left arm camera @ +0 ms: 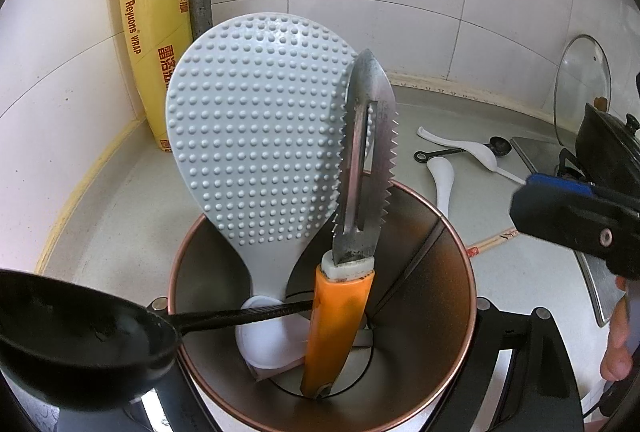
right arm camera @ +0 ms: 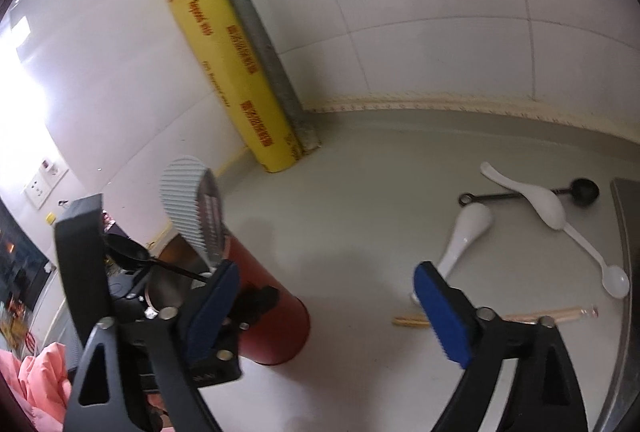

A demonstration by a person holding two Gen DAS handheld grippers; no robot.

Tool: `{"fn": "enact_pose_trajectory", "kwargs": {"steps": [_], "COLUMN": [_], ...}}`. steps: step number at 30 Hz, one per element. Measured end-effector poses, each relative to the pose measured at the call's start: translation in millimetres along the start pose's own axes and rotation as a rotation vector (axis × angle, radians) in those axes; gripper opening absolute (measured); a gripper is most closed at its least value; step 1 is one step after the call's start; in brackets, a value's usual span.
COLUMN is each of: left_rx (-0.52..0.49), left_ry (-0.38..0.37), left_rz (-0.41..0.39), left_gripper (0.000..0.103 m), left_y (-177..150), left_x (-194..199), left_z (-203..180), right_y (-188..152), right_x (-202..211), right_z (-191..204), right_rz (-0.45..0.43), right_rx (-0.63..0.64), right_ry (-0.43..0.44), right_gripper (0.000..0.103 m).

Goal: Organize utensils
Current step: 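Move the open right gripper back over the wrapped chopsticks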

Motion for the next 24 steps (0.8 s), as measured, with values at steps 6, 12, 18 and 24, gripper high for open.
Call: {"fn": "enact_pose_trajectory", "kwargs": {"steps": [6, 12, 18, 24], "left_rx": [-0.001, -0.004, -0.003, -0.005], "left_ry": [-0.002, -0.004, -0.004, -0.004], "left_rz": [0.000, 0.000, 0.000, 0.000], "left_gripper": [0.090, 0.090, 0.090, 0.090], "left_y": [0, 0, 0, 0], "left_x": [0, 0, -1, 0], "left_z": [1, 2, 1, 2], "right_y": [-6, -13, -14, -24], "right_x": [-2, 4, 8, 5], "right_z": [-18, -37, -61, -105], "right_rz": [0.010, -0.021, -0.037, 0.064], "right_rx": [-0.039, -0.053, -0.068, -0.188], "right_ry": [-0.040, -0.116, -0.263, -0.393], "right_gripper": [0.103, 0.103, 0.103, 0.103]}}
Point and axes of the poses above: each gripper's, at about its wrist camera, not at the fingertips, and x roughly against the way its jaws point, z to its left, y to its top, the point moved 1 cm from there along -x, roughly the way its jaws point, and after that the axes turned 8 degrees about -x, right-handed, at the moved point
